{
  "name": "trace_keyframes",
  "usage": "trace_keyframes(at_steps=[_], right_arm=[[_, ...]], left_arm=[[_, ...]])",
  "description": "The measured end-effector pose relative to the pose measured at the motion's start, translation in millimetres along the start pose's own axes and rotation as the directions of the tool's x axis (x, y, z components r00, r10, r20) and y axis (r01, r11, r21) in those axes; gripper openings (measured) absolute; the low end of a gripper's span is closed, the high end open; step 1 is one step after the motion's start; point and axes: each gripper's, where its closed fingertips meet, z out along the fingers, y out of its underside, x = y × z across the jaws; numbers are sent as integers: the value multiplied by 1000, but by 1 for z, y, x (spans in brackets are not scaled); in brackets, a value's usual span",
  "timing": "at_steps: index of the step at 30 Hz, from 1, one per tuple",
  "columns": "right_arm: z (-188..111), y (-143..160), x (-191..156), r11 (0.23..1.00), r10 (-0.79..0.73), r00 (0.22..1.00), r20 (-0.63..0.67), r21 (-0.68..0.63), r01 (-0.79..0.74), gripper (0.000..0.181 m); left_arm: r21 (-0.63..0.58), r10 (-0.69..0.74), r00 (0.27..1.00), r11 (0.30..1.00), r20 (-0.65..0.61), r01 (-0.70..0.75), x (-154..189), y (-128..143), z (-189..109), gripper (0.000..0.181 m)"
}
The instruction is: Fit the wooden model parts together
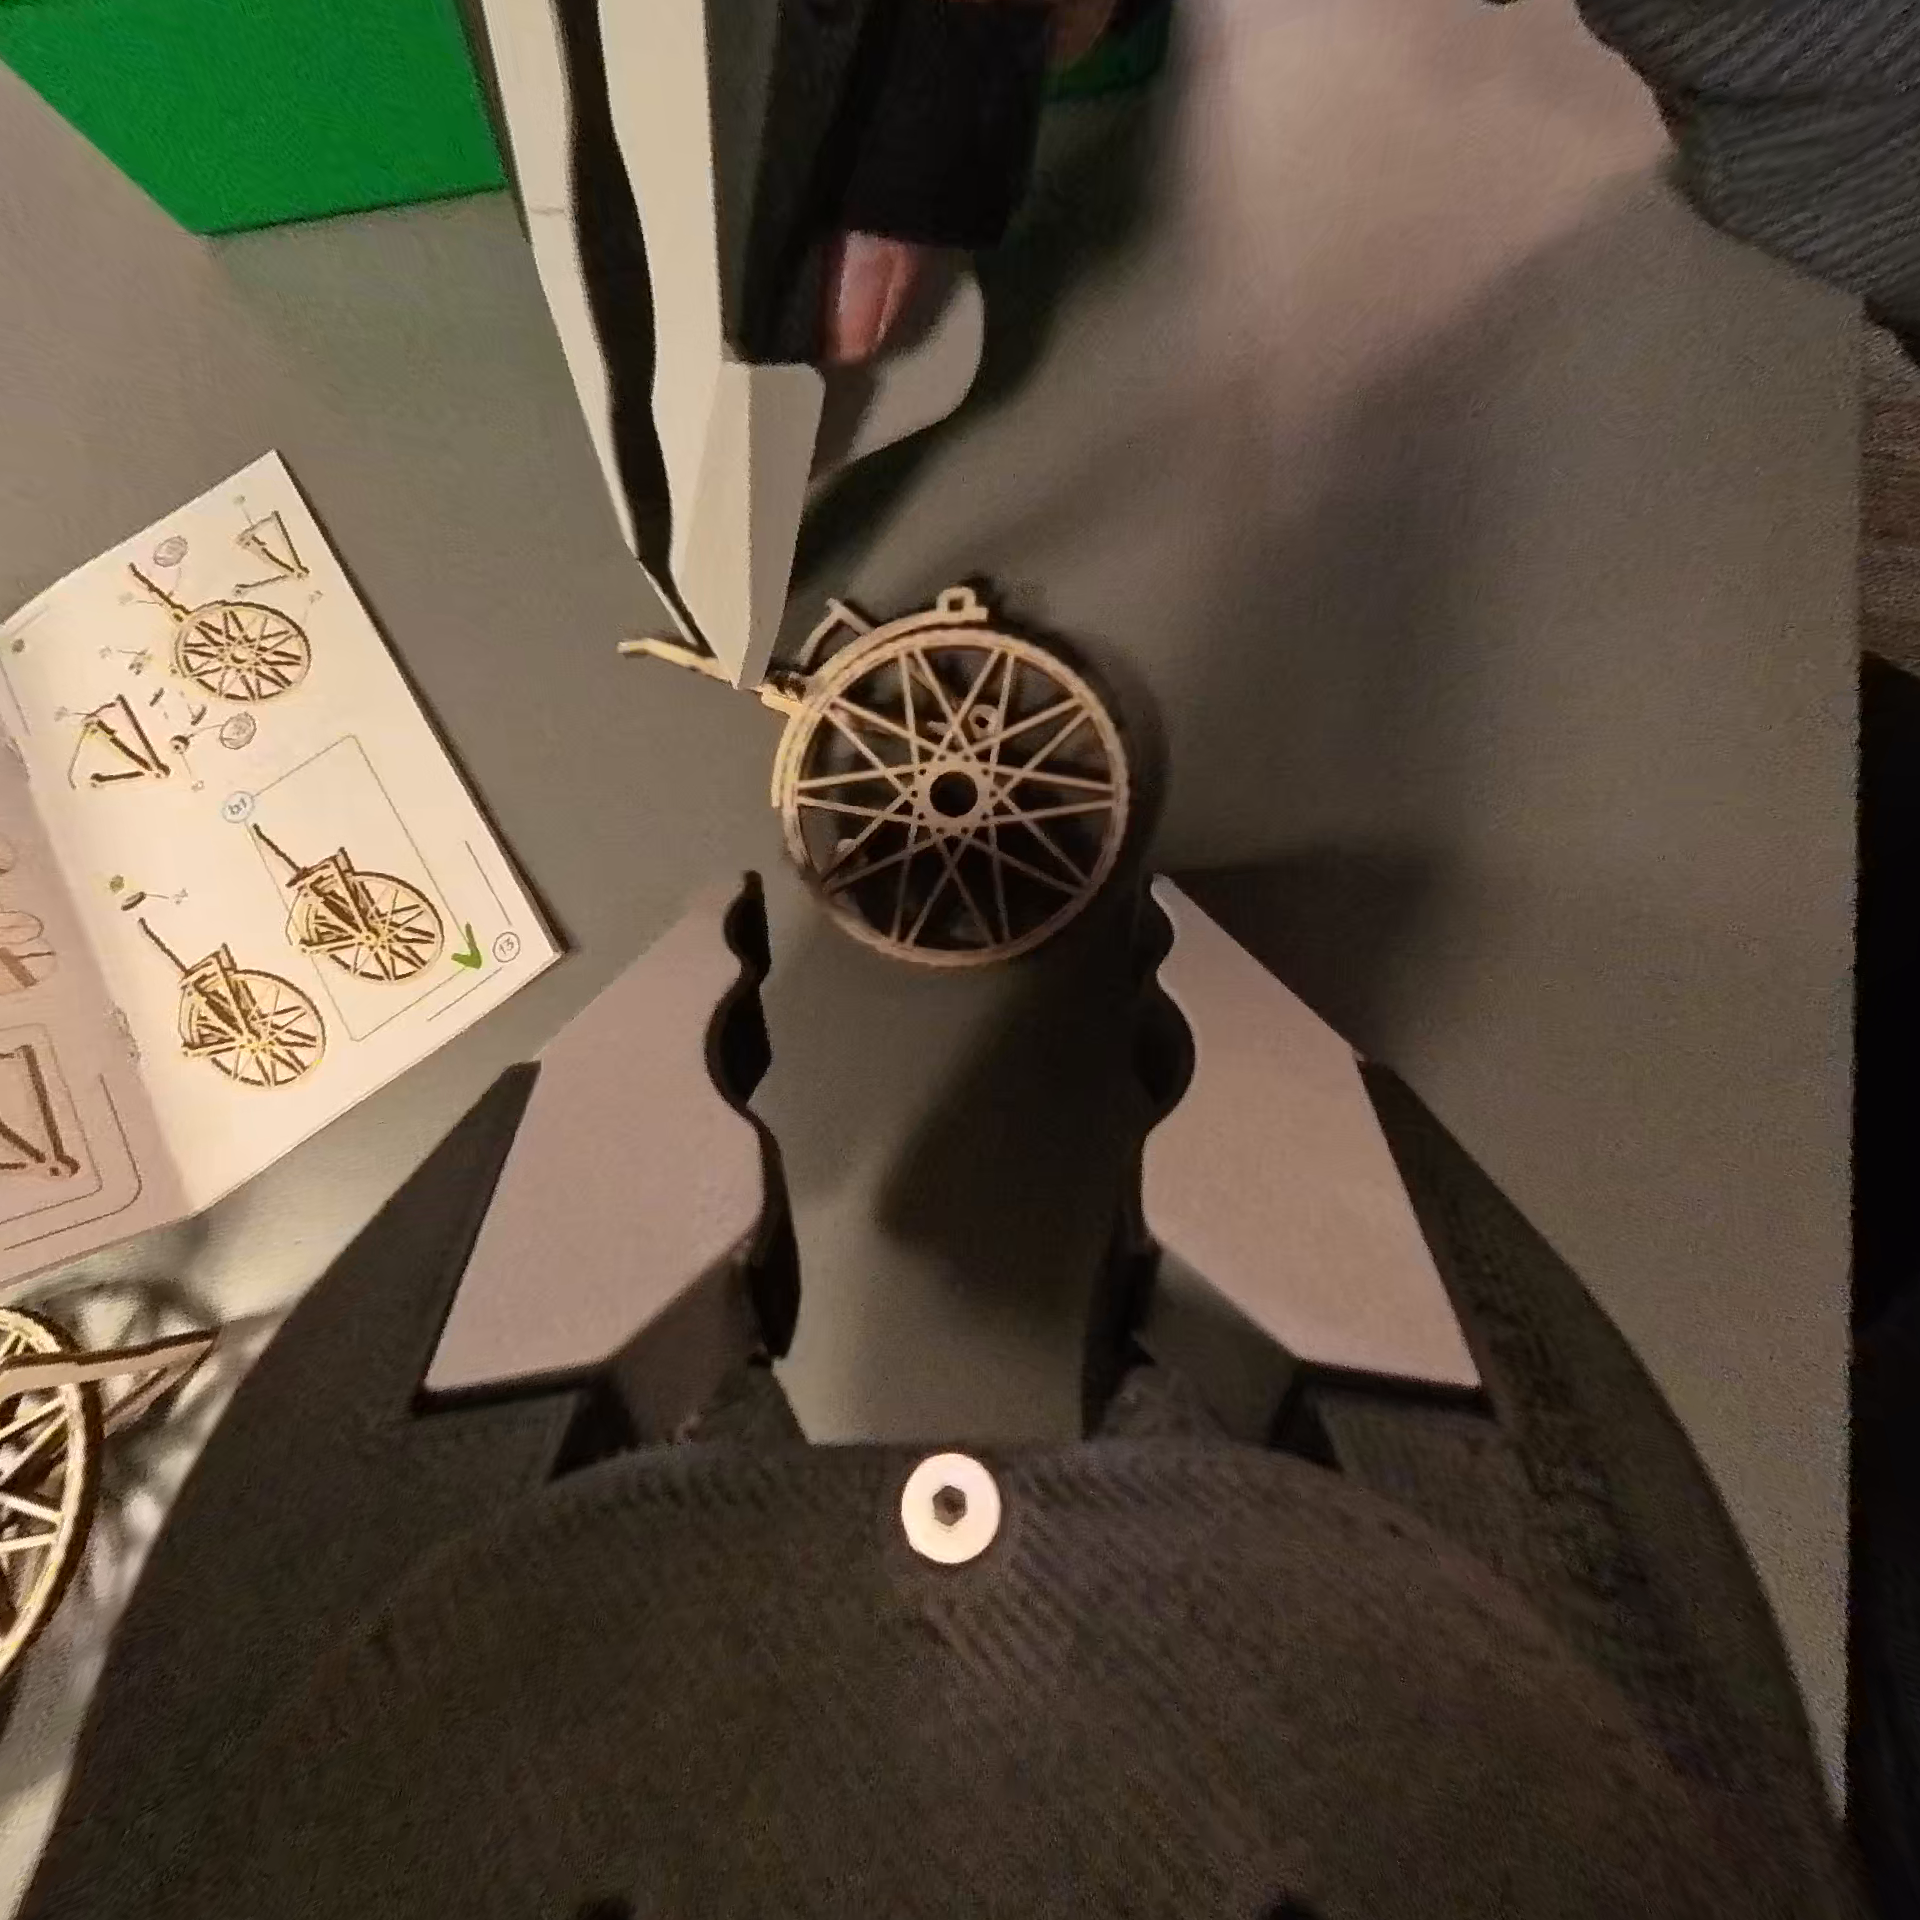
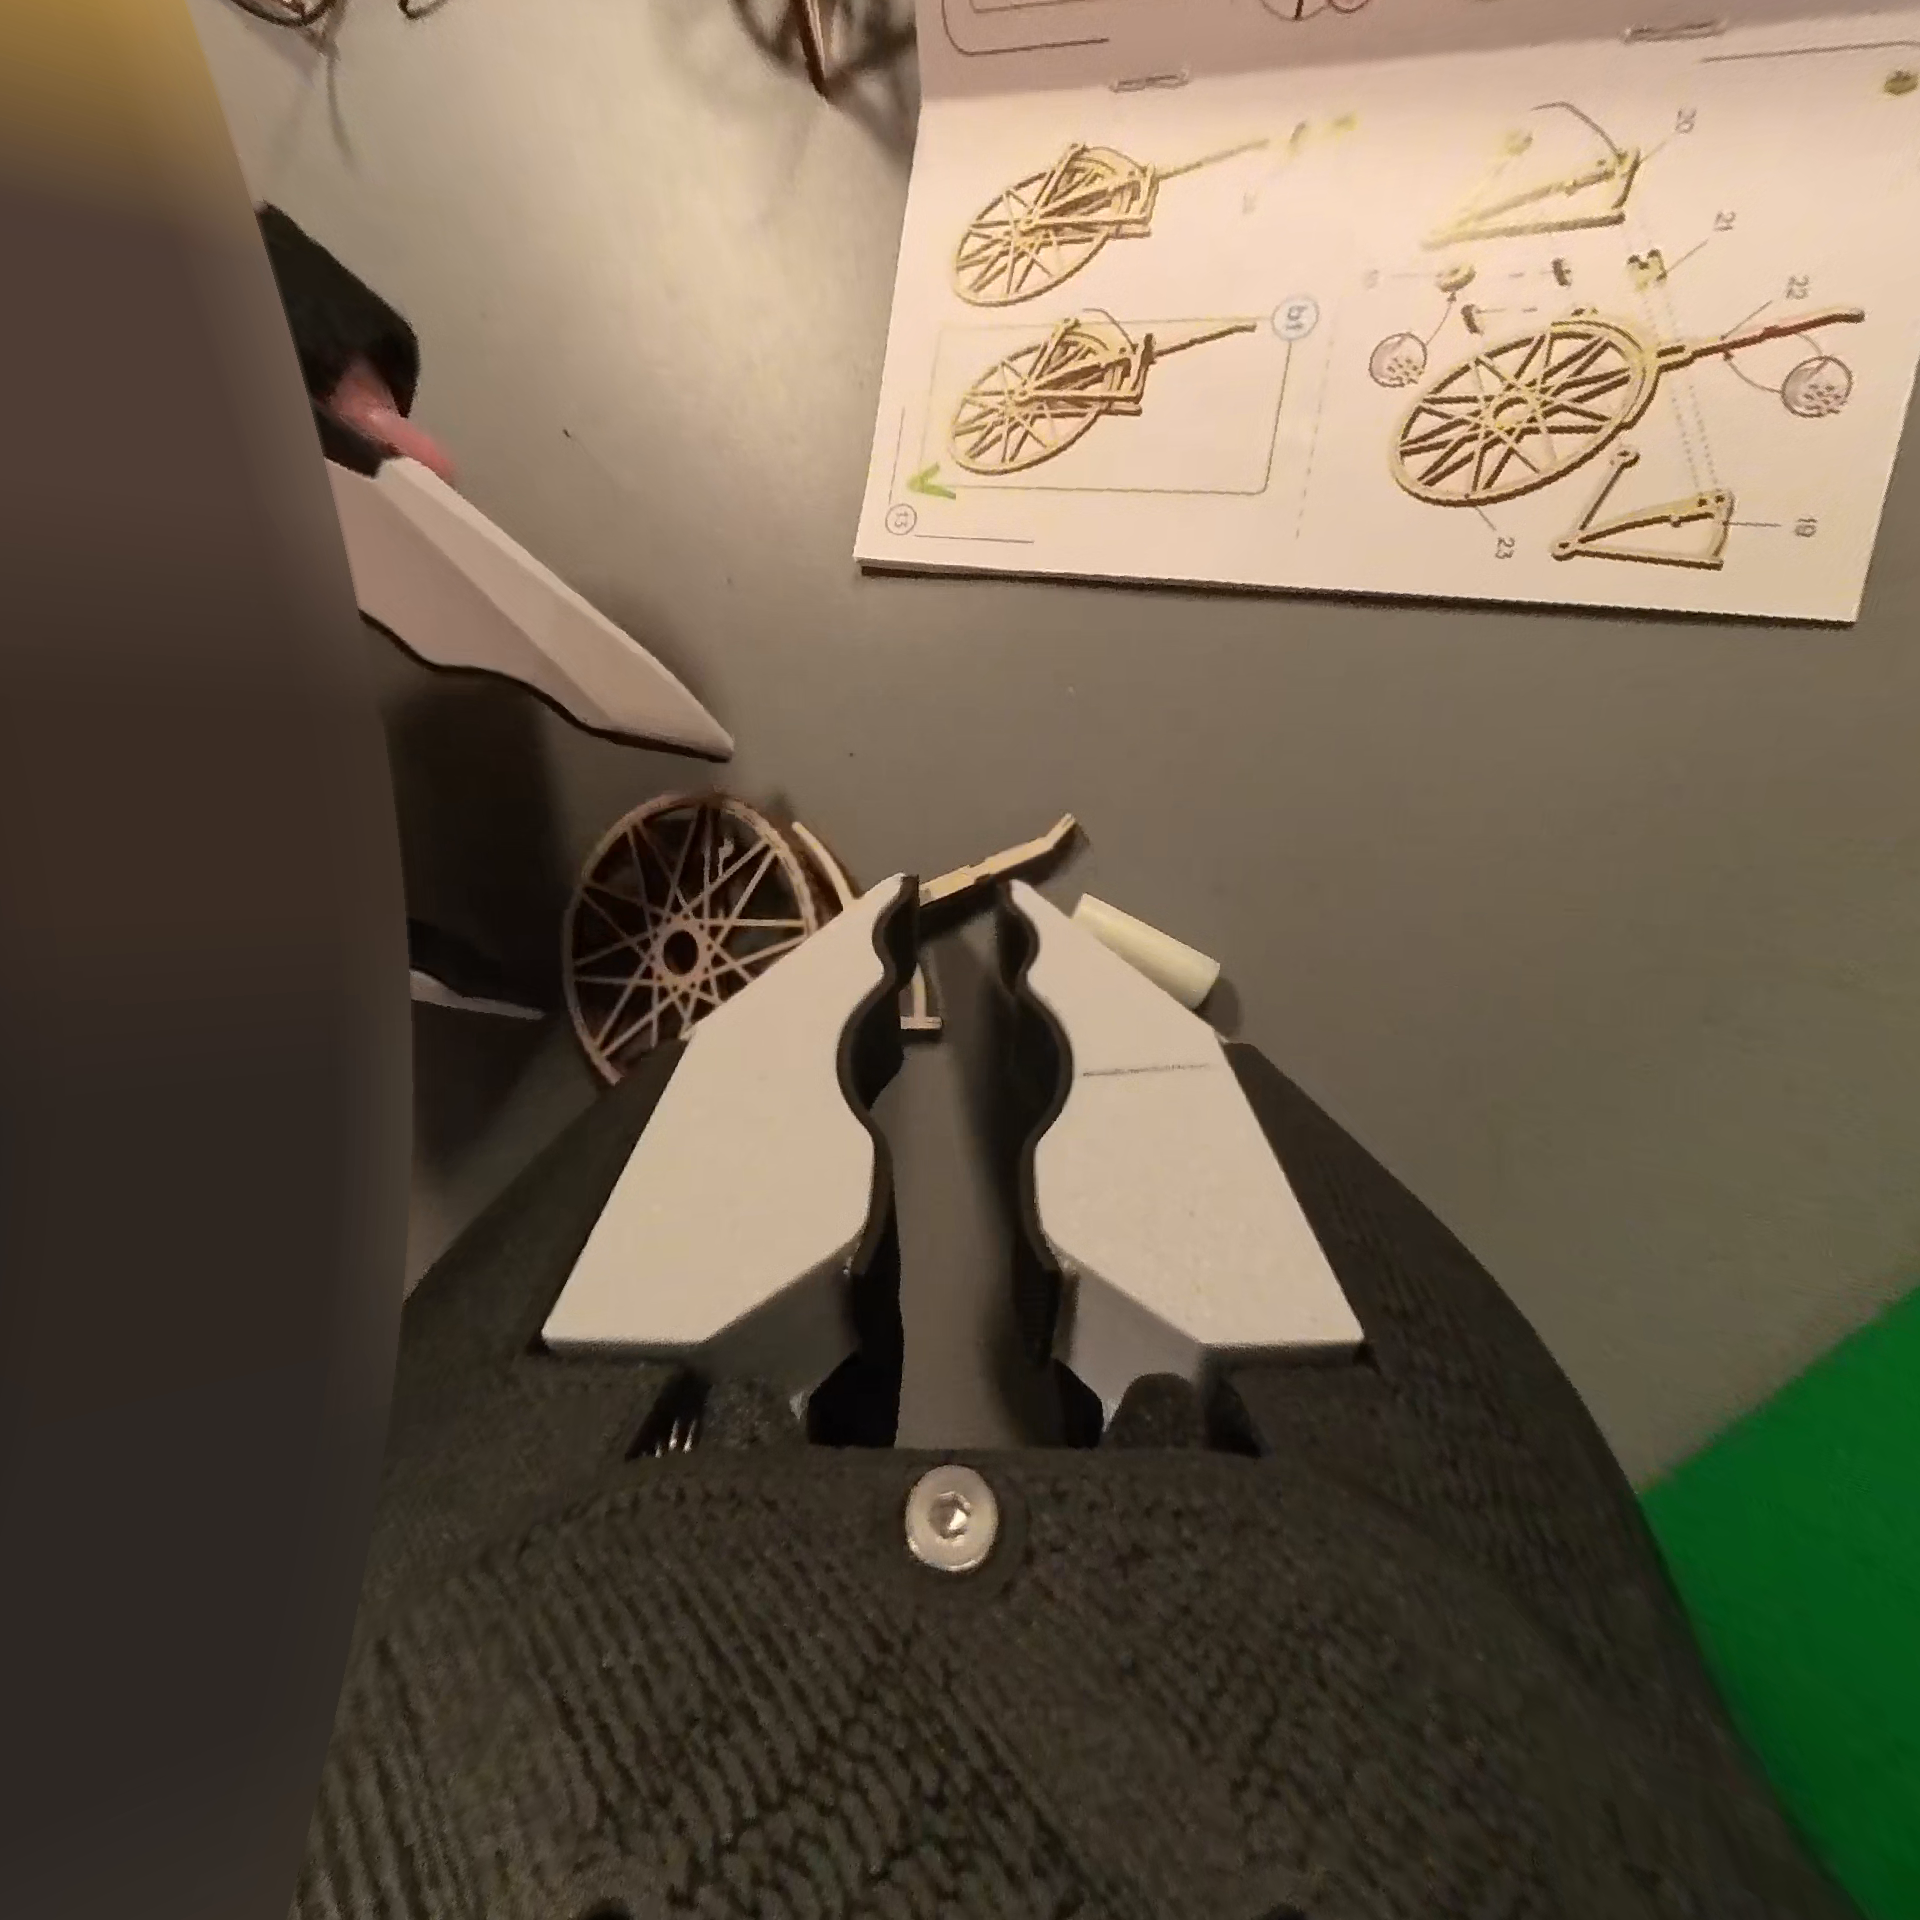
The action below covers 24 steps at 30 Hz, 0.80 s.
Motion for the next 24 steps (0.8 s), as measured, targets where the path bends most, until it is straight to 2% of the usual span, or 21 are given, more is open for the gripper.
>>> trace_keyframes(at_steps=[3,15,24], right_arm=[[0,0,-1,1000,0,1000,15,1,0,9],[1,0,-3,1000,-9,999,40,4,9,7],[1,0,-3,1000,-8,998,55,8,7,6]], left_arm=[[1,1,1000,1000,-1,-1,-2,1,0,63],[11,16,1000,1000,12,-16,-5,-1,-3,61],[0,-14,1000,1000,-5,14,-5,1,-2,66]])
